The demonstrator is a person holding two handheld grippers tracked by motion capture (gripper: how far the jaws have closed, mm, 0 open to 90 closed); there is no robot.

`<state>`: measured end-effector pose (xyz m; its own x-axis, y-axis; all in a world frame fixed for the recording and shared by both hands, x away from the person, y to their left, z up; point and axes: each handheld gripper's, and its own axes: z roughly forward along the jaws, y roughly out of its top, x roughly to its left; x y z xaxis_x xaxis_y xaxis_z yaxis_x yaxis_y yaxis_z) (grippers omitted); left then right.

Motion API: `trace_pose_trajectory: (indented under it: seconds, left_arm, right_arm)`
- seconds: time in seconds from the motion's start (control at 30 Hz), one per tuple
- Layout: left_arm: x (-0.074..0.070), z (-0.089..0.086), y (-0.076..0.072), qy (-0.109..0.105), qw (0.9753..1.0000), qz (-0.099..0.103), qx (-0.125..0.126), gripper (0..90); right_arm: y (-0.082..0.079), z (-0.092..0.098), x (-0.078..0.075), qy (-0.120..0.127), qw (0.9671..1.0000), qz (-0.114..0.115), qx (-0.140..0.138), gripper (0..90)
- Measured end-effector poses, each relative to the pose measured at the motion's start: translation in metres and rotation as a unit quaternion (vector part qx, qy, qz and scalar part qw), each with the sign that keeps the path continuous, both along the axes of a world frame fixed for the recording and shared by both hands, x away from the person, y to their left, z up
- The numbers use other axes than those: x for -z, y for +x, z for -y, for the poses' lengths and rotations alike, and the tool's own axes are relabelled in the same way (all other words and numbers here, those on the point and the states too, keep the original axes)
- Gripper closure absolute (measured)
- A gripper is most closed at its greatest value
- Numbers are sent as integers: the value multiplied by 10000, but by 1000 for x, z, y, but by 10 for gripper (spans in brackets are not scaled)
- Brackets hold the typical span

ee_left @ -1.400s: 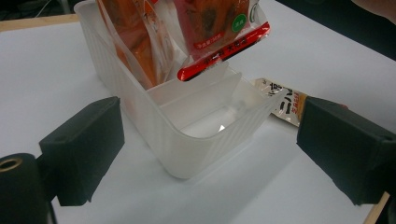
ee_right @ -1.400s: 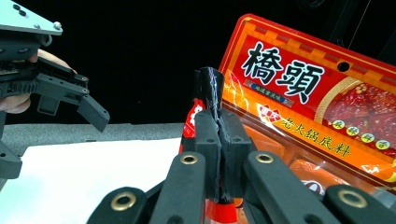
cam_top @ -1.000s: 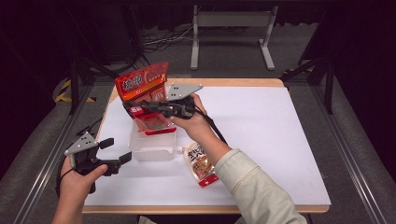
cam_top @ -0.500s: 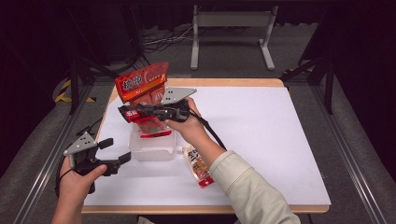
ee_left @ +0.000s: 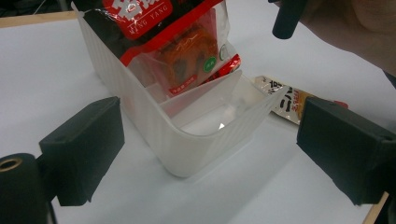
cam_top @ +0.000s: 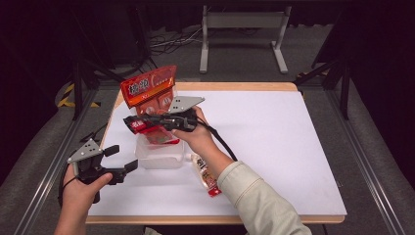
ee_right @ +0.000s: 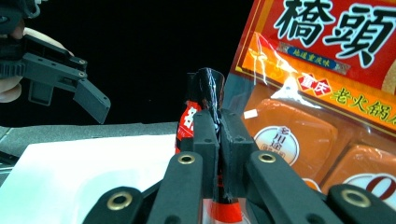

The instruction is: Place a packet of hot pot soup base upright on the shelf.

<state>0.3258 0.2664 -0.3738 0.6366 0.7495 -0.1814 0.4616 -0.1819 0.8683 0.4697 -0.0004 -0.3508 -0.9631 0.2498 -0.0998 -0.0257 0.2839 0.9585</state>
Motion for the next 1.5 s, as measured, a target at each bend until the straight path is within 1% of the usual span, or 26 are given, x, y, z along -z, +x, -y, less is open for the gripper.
trace_pose_trajectory:
  seconds: [0.17, 0.53, 0.67, 0.8, 1.0, 1.17, 1.2, 1.3, 1.4, 1.5]
  left_arm:
    - [0, 1, 0, 7, 10000, -3, 10, 84]
    - [0, 2, 1, 6, 10000, -4, 21, 84]
    - [0, 1, 0, 6, 10000, -5, 15, 84]
    - [0, 2, 0, 20, 10000, -5, 13, 84]
    - [0, 3, 1, 25, 10000, -22, 22, 84]
    - [1, 4, 1, 35, 10000, -22, 26, 84]
    - [1, 4, 1, 42, 10000, -36, 32, 84]
    - [1, 5, 1, 36, 10000, -35, 28, 84]
    - [1, 5, 1, 50, 10000, -30, 34, 84]
    - [1, 5, 1, 34, 10000, -40, 26, 84]
  right_arm:
    - [0, 3, 6, 74, 9999, -91, 25, 869]
    - [1, 10, 15, 68, 9998, -199, 63, 859]
    - [0, 15, 19, 3, 9996, -248, 100, 854]
    - [0, 22, 21, -127, 9994, -264, 155, 854]
    - [-1, 30, 25, -255, 9990, -304, 214, 861]
    - [-3, 34, 27, -289, 9986, -361, 249, 863]
    - [-4, 35, 28, -338, 9982, -416, 282, 863]
    - [-4, 37, 30, -370, 9979, -416, 324, 866]
    - [-4, 40, 33, -421, 9974, -472, 347, 869]
    - [-5, 42, 36, -374, 9973, -509, 383, 874]
